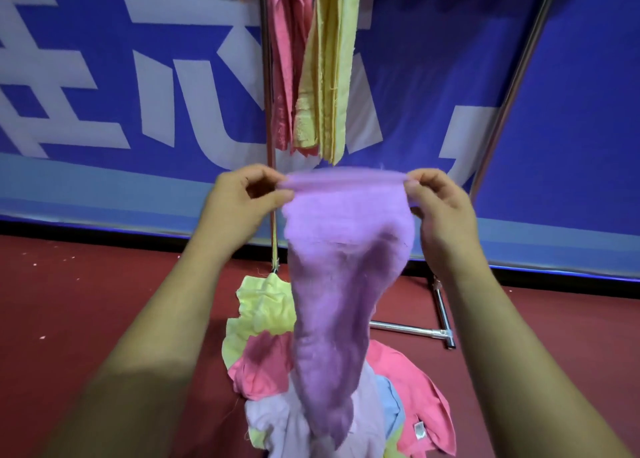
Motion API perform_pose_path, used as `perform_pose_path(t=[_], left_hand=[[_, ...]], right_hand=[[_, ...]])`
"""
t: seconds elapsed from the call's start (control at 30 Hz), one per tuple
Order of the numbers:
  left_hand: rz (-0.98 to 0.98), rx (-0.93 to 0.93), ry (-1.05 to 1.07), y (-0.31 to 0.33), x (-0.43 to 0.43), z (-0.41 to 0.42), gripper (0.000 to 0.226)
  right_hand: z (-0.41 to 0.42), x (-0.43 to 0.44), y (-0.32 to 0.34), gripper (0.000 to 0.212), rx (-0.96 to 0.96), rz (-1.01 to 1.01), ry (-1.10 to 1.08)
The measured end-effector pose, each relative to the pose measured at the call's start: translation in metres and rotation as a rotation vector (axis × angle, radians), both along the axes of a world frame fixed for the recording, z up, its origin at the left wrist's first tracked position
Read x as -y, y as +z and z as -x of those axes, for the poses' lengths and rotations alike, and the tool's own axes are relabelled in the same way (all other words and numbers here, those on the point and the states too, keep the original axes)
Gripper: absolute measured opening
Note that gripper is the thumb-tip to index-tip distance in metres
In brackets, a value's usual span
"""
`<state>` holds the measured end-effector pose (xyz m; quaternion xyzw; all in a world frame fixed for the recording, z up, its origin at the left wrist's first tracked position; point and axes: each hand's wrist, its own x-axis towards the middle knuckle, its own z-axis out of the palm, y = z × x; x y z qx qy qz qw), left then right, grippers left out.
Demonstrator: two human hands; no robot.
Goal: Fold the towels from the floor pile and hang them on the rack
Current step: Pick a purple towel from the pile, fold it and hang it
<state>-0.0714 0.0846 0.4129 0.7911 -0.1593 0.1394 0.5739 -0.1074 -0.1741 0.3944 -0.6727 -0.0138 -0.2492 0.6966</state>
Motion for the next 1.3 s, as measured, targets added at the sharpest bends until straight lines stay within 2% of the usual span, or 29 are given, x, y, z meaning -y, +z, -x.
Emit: perform_pose_path(t=[0.07,0.13,0.3,0.5,0.67,0.87,1.07,1.23,1.3], left_hand=[[-0.159,-0.033,0.044,-0.009,-0.004,0.0,0.018],[-0.174,0.0,0.035,-0.013,-0.003,-0.002,0.02],[-0.21,0.13,0.11,-0.005,-0.005,-0.005,0.02],[-0.263,0.109,0.072,-0.015,-0.008,-0.009,0.019],[-0.276,-0.006,-0.046,-0.017,-0.012,-0.009,0.004],[-0.211,-0.019,-0.213,-0.005,-0.007,0.0,0.011],[-0.46,-0.138,-0.438,0.001,-0.007,0.017,0.026],[-0.371,-0.257,-0.595,0.007,0.004,0.031,0.035],[-0.355,-0.232,-0.57,0.005,0.008,0.033,0.032]], right_hand=[[0.0,-0.001,-0.012,0.01,-0.043,0.139,-0.046],[-0.001,-0.001,-0.016,0.011,-0.051,0.198,-0.045],[-0.003,0.003,-0.013,0.01,-0.011,0.155,0.001],[-0.001,0.006,-0.018,0.008,-0.059,0.192,0.04],[0.0,0.008,-0.015,0.008,-0.025,0.221,0.013],[0.002,0.013,-0.014,0.02,-0.008,0.167,-0.055],[0.002,0.016,-0.02,0.006,-0.06,0.19,-0.018],[-0.001,0.017,-0.026,0.004,-0.094,0.178,0.009],[-0.001,0.016,-0.027,0.003,-0.098,0.169,0.02]])
